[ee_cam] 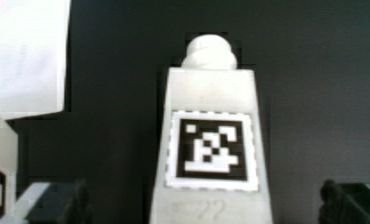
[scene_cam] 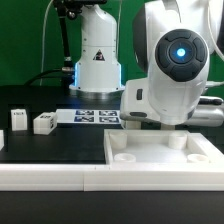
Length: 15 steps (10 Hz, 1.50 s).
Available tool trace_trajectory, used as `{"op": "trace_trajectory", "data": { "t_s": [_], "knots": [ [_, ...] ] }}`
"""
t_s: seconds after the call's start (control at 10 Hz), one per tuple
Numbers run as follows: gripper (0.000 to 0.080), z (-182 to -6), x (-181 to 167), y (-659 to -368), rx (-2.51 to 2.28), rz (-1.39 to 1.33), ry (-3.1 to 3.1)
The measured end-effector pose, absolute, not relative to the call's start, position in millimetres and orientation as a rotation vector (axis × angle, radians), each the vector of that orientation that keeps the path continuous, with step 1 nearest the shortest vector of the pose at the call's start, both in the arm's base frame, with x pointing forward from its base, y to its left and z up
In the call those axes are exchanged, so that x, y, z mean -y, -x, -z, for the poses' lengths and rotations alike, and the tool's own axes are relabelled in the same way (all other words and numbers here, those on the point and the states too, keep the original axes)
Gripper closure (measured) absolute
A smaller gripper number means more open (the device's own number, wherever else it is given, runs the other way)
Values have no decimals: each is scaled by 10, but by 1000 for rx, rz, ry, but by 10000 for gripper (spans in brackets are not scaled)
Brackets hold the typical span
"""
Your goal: Assemble one leg
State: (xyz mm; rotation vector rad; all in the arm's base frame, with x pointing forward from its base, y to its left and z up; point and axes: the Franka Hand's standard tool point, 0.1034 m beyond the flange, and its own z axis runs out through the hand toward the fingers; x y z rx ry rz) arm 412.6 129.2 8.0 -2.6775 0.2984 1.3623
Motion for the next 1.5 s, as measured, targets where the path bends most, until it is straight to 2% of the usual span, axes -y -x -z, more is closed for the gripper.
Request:
{"op": "trace_trajectory", "data": {
  "t_s": [0.4,0.5,0.6,0.7,0.8,1.4,1.5],
  "knots": [
    [151,-53,-1295,-4118,-299,-1353,2684],
    [302,-53,-1295,-4118,-299,-1353,2684],
    [302,-53,-1295,-4118,-299,-1353,2684],
    [440,-53,-1295,-4118,-299,-1353,2684],
    [508,-53,-1295,-4117,-299,-1353,2684],
    [508,-75,-1288,-4120,-291,-1357,2679],
    [508,-252,-1246,-4179,-265,-1363,2659]
  ]
}}
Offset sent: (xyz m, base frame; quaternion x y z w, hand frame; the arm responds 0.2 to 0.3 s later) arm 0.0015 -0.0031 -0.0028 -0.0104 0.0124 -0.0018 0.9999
